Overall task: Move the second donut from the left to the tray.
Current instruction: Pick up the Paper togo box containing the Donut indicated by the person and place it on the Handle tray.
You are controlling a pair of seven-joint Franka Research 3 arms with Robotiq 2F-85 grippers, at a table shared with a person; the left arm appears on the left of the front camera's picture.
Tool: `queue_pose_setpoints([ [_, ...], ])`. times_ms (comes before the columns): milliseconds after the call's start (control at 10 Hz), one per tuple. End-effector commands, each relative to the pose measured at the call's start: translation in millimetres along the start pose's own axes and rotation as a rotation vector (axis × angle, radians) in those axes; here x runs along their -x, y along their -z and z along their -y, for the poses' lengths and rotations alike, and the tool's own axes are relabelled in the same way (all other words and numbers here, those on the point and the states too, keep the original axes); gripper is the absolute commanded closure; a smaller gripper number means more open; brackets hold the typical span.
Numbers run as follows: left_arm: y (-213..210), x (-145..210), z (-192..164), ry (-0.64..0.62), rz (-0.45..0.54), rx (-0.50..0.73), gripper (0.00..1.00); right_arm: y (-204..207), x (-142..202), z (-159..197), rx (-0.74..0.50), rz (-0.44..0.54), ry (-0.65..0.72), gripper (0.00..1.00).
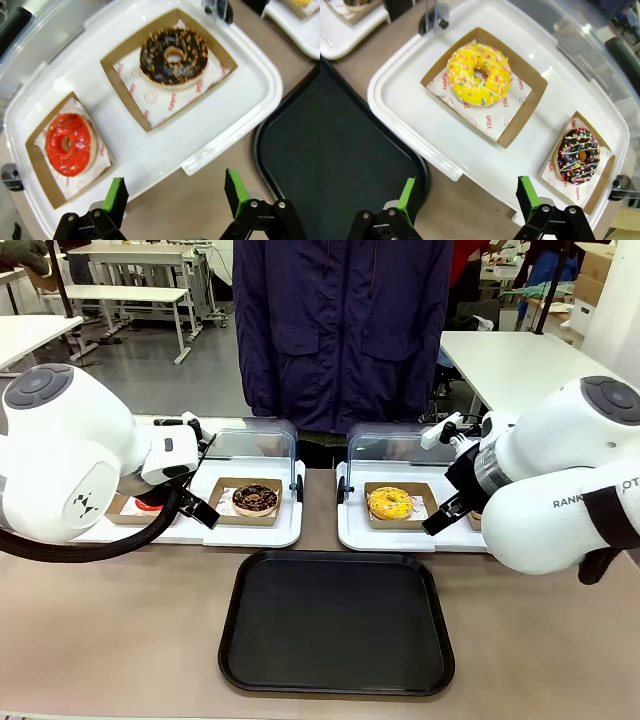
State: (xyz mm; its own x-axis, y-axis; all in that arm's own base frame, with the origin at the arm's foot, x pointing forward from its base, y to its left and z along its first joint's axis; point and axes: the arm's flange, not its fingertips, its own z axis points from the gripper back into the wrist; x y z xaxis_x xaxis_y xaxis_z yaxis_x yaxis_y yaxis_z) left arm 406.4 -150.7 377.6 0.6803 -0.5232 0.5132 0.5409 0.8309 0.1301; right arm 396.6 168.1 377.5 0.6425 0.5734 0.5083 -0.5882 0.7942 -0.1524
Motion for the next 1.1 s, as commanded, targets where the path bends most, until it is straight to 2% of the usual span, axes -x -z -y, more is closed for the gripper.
queue_pose_setpoints([
  [0, -34, -21, -31, -0.025, 0.049, 0.036, 0.0, -43, -34, 27, -0.05, 0.037, -0.026, 0.0],
  [200, -70, -30, -59, -0.03, 0.054, 0.071, 0.0, -98, -53, 67, -0.105, 0.086, -0.001, 0.0],
  [400, -105, -31, -84, 0.036, 0.063, 0.196, 0.0, -145, -44, 118, -0.236, 0.141, -0.008, 0.0],
  [600, -143, -21, -116, 0.114, 0.129, 0.299, 0.0, -184, -14, 182, -0.34, 0.242, -0.051, 0.0],
  [700, -163, -8, -140, 0.14, 0.188, 0.333, 0.0, -200, 13, 215, -0.382, 0.305, -0.081, 0.0],
  [900, -188, 16, -179, 0.183, 0.275, 0.389, 0.0, -217, 56, 254, -0.427, 0.422, -0.155, 0.0],
  [1000, -181, 23, -194, 0.203, 0.305, 0.415, 0.0, -220, 79, 269, -0.425, 0.455, -0.186, 0.0],
])
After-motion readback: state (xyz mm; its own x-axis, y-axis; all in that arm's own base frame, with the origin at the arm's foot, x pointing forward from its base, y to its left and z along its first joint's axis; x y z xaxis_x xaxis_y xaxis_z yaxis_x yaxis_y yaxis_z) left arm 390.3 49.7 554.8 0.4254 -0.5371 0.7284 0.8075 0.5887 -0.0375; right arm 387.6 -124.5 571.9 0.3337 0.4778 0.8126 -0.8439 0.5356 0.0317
